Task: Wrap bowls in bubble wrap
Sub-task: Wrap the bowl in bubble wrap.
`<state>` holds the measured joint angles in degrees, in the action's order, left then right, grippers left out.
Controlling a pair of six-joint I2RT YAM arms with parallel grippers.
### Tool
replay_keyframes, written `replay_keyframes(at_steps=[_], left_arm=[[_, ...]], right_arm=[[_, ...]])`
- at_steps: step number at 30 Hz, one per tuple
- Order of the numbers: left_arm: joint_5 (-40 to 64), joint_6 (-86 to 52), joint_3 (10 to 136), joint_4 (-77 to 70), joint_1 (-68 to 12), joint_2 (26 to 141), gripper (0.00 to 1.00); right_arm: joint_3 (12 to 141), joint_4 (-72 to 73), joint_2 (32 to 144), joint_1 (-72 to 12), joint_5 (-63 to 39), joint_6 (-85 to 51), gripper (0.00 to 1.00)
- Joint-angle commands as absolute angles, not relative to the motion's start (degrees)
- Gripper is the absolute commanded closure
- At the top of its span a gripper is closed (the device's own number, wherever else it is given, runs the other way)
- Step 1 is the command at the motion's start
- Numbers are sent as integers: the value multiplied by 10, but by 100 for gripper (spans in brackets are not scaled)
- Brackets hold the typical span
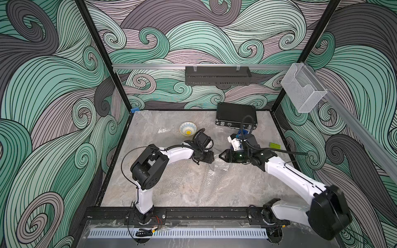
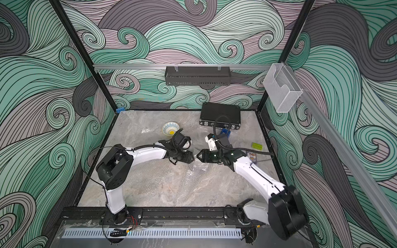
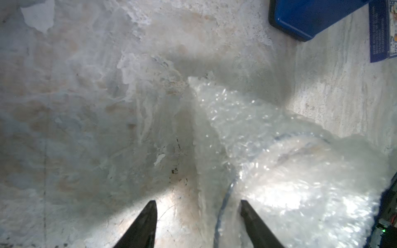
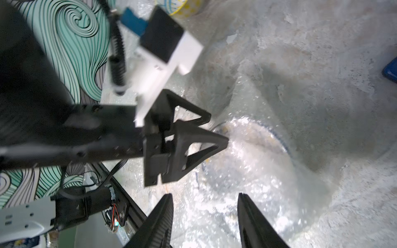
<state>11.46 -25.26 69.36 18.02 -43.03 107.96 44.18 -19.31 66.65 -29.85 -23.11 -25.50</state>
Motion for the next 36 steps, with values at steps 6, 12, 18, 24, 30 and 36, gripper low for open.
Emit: replay_keyframes(at_steps=[6, 12, 18, 24, 30, 36], left_arm=[[122, -251, 694, 189, -431, 1092, 46], [124, -249, 696, 189, -431, 1091, 47], [124, -248, 694, 189, -433, 1089, 48], [125, -245, 696, 191, -432, 1089, 48], [120, -241, 701, 201, -433, 1085, 48], [119, -239, 700, 204, -433, 1084, 48]], right_arm=[[337, -170, 496, -476, -98, -133, 37], [294, -106, 526, -595, -51, -164, 35], [269, -49, 593, -686, -44, -109, 34], [299, -73, 662, -736, -42, 16, 36], [354, -163, 689, -767, -57, 166, 35], [403, -282, 708, -771, -15, 283, 34]])
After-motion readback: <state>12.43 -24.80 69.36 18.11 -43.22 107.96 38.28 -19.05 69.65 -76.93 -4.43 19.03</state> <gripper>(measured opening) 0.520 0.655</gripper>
